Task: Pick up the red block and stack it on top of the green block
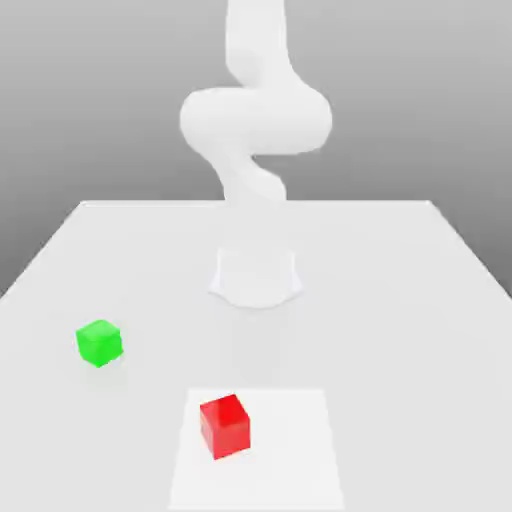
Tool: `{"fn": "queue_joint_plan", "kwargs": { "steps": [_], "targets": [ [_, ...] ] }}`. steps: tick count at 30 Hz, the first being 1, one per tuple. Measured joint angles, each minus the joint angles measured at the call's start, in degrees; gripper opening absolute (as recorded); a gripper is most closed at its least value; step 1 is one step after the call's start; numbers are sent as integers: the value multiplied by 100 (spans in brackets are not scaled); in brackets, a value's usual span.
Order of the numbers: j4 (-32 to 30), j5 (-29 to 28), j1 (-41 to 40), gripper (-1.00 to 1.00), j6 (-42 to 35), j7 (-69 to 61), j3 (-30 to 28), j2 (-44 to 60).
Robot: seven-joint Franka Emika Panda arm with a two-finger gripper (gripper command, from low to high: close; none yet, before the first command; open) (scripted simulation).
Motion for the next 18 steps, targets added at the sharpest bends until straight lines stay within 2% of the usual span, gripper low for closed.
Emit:
{"fn": "queue_joint_plan", "kwargs": {
  "steps": [10,18],
  "targets": [
    [-1062,-315,91,0,1173,-1154,-378,2125],
    [-1898,-52,158,0,2104,-2421,-669,3788]
  ]
}}
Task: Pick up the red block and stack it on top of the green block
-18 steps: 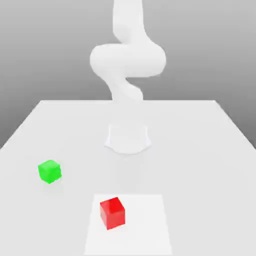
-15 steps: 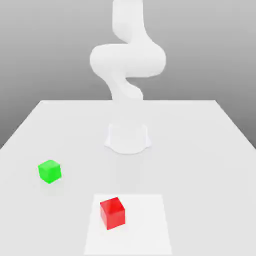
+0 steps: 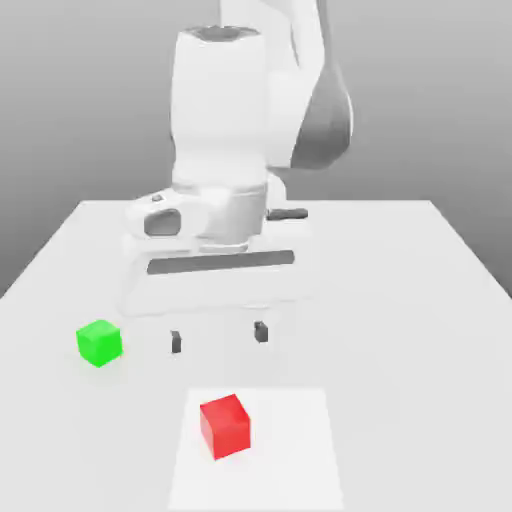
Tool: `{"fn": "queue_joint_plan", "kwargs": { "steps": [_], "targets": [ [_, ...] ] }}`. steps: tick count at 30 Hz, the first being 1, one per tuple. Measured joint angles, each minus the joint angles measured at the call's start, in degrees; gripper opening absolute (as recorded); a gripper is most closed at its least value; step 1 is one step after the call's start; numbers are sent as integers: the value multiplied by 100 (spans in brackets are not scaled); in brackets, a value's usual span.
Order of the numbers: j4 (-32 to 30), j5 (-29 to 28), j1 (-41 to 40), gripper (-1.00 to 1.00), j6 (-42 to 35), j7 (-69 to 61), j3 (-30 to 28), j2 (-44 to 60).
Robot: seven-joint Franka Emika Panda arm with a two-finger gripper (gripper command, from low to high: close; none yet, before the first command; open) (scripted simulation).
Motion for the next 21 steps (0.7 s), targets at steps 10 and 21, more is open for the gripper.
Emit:
{"fn": "queue_joint_plan", "kwargs": {
  "steps": [10,21],
  "targets": [
    [-89,650,-285,-100,1368,-831,367,1805],
    [-224,352,-234,-100,599,-610,246,902]
  ]
}}
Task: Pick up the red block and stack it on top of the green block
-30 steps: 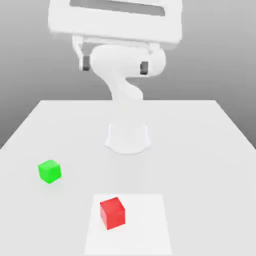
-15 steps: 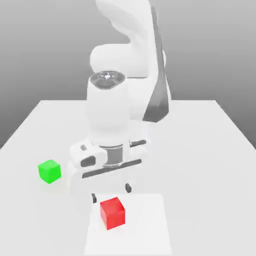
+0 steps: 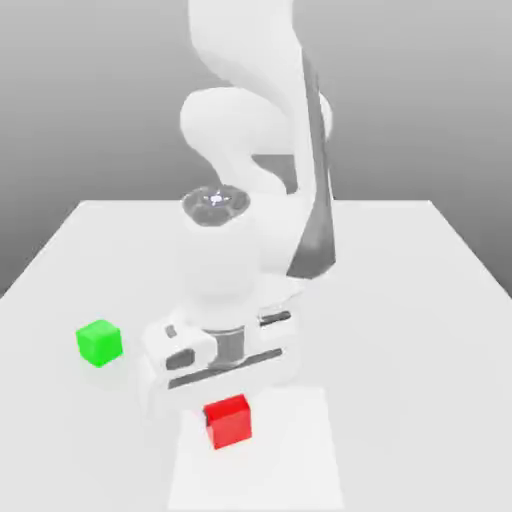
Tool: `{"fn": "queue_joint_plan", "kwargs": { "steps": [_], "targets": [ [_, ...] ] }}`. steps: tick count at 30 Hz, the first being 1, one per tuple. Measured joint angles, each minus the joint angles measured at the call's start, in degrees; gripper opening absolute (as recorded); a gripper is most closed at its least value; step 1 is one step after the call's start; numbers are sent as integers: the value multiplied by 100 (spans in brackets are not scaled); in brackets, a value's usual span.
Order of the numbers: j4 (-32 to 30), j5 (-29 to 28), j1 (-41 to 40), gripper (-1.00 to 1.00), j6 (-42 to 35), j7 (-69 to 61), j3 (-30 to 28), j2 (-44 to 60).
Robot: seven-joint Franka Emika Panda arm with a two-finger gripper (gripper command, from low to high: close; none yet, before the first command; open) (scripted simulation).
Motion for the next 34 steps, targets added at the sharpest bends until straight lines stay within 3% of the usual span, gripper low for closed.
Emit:
{"fn": "queue_joint_plan", "kwargs": {
  "steps": [9,17,22,30,31,34],
  "targets": [
    [-498,-1024,-1425,-100,-563,1990,-569,-1114],
    [-1009,-1402,-2691,-100,-797,3647,-1144,-1888],
    [-1304,-1335,-3367,-100,-811,4395,-1454,-2169],
    [-1294,-367,-3034,-100,450,3825,-1609,-868],
    [-1294,-161,-3001,100,628,3686,-1605,-677],
    [-1294,-161,-2942,100,628,3686,-1605,-677]
  ]
}}
